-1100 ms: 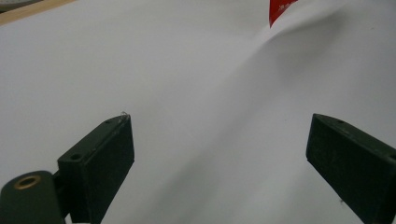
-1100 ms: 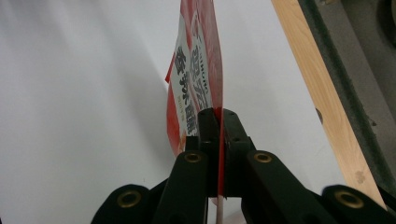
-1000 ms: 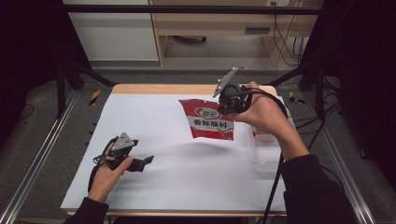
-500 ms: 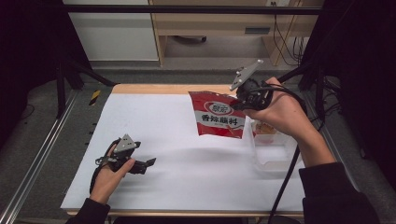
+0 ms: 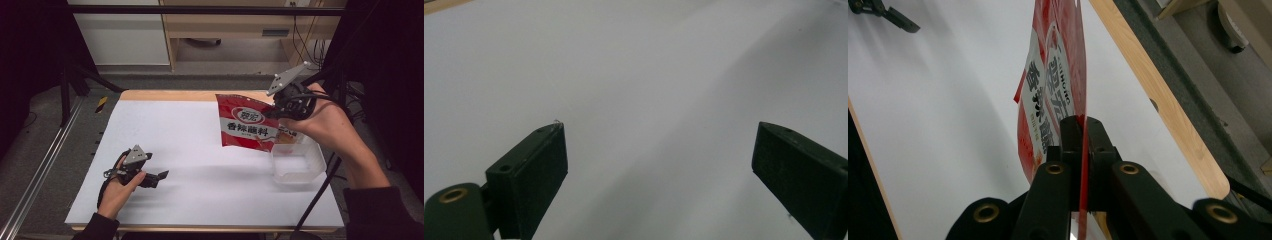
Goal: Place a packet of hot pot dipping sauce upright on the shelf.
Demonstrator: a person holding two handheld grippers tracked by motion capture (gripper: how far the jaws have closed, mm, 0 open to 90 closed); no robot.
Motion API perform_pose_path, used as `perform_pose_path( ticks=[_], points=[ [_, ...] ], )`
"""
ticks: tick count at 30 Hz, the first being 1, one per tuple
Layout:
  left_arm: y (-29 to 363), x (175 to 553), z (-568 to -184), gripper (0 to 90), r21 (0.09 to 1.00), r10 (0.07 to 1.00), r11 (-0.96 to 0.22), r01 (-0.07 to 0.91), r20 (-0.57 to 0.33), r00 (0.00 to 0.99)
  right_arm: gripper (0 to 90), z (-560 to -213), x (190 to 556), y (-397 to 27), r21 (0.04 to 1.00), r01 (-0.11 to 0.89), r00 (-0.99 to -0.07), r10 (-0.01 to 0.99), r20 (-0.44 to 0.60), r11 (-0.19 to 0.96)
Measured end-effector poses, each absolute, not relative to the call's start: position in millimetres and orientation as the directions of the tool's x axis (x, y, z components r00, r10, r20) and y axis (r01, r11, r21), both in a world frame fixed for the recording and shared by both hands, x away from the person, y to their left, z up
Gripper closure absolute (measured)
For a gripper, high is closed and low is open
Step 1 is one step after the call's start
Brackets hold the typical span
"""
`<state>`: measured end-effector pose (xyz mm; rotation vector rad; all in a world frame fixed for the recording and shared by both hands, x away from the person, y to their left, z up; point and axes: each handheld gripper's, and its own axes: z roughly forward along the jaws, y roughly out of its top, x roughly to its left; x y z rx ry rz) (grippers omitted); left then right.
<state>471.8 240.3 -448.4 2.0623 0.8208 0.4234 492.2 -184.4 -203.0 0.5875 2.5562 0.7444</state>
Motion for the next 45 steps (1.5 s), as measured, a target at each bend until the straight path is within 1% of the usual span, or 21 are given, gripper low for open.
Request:
perform_pose_path(
  ticks=[9,17,34,45],
  points=[
    [242.9,472.2,-446.8,7.8,0.821,0.689,-0.411,0.397,-0.006,0.725,89.8,-203.8,479.6,-211.2,0.556,0.313,-0.811,0.521,-0.265,0.77],
    [244.0,471.5,-444.9,7.8,0.826,0.69,-0.405,0.392,-0.004,0.723,89.8,-213.0,471.7,-238.4,0.542,0.354,-0.792,0.553,-0.26,0.763],
    [240.8,470.3,-445.4,7.9,0.823,0.679,-0.416,0.386,-0.001,0.734,89.8,-224.1,468.7,-299.2,0.556,0.453,-0.718,0.655,-0.235,0.697],
    [240.2,470.4,-445.1,7.9,0.824,0.676,-0.419,0.382,0.002,0.737,89.8,-235.9,469.4,-314.1,0.537,0.489,-0.693,0.68,-0.24,0.688]
  ],
)
